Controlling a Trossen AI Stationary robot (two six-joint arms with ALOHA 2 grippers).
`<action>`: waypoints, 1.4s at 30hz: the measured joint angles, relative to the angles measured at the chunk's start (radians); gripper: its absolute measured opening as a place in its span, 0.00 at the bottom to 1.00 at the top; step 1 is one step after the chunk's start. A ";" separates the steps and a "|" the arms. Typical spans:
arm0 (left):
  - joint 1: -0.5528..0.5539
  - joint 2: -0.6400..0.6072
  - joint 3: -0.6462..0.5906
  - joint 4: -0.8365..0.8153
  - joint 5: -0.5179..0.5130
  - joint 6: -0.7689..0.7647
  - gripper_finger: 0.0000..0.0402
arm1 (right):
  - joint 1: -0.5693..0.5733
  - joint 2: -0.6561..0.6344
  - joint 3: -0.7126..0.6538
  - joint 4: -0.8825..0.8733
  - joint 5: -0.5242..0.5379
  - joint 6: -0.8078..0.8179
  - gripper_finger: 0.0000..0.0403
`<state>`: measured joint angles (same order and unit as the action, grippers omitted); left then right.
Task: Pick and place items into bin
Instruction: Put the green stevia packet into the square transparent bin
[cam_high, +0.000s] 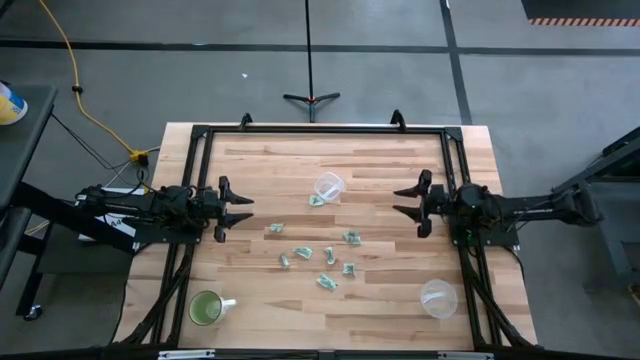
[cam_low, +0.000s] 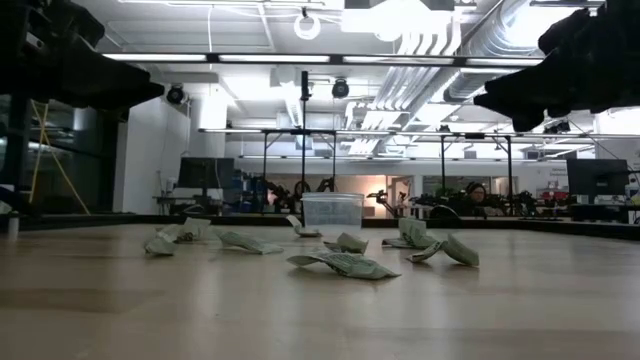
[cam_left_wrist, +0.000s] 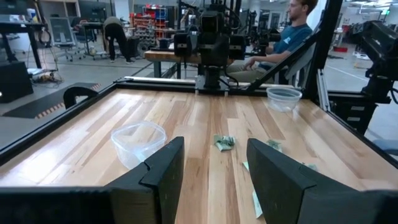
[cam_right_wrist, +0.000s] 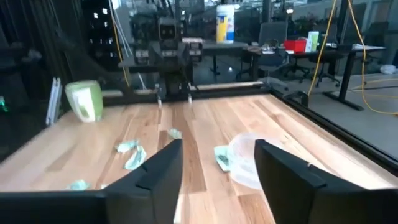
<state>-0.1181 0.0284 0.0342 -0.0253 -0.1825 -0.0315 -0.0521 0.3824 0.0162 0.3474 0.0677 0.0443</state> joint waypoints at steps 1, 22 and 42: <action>0.000 0.000 0.000 0.000 0.000 0.000 0.52 | 0.000 0.016 0.000 0.002 -0.004 -0.009 0.50; 0.000 0.000 0.000 0.034 -0.036 -0.082 0.52 | 0.000 0.489 0.347 -0.005 0.125 -0.110 0.51; 0.000 0.000 0.000 0.014 -0.075 -0.105 0.52 | 0.023 1.041 0.513 -0.036 -0.183 0.028 0.51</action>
<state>-0.1177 0.0284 0.0341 -0.0113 -0.2577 -0.1368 -0.0287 1.4232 0.5287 0.3112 -0.1157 0.0728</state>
